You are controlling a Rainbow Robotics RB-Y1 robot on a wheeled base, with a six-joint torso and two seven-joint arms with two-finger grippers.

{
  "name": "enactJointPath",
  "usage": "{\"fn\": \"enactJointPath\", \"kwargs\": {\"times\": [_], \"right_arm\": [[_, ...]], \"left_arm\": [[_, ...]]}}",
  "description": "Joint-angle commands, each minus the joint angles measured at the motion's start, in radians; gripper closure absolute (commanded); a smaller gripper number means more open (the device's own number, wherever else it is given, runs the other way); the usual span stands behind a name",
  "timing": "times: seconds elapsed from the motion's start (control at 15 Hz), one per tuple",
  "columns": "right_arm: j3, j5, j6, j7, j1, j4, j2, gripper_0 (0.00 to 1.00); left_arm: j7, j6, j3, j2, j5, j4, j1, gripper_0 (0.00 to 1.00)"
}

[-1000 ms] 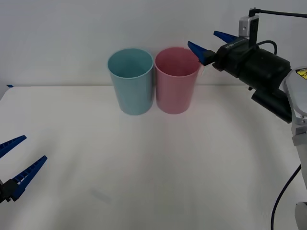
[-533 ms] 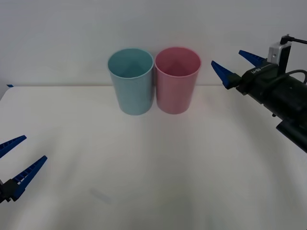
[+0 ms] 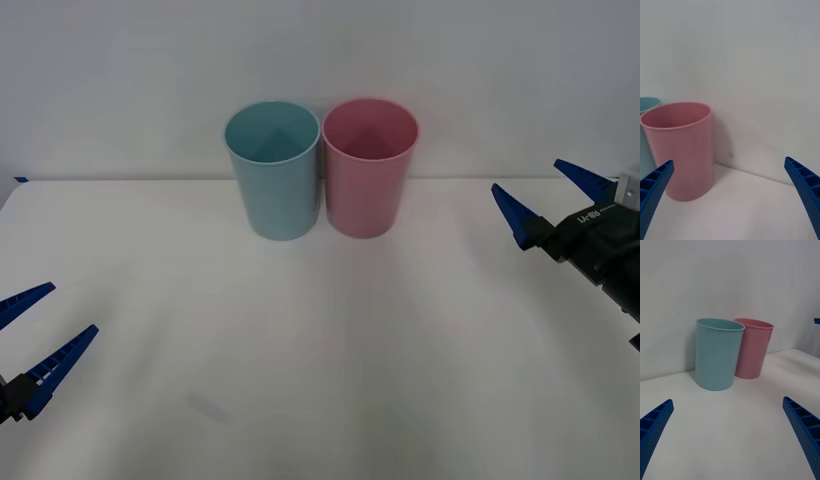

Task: Grasp the object on the table and drop it into the matching bin: aluminum can to the light blue bin, PET bottle to the pink bin.

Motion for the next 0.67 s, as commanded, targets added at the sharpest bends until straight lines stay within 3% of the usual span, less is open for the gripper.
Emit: {"fn": "enactJointPath", "kwargs": {"times": [0.07,0.27,0.67], "right_arm": [[-0.020,-0.072,-0.017,0.126,0.077,-0.001,0.000,0.00],[-0.061,-0.121,-0.140,0.218,0.146,-0.001,0.000,0.00],[-0.183,-0.208,-0.372,0.236,0.300,-0.046,0.007,0.00]], "left_arm": [[0.000,0.000,0.000,0.000,0.000,0.000,0.000,0.00],[0.000,0.000,0.000,0.000,0.000,0.000,0.000,0.00],[0.000,0.000,0.000,0.000,0.000,0.000,0.000,0.00]]}}
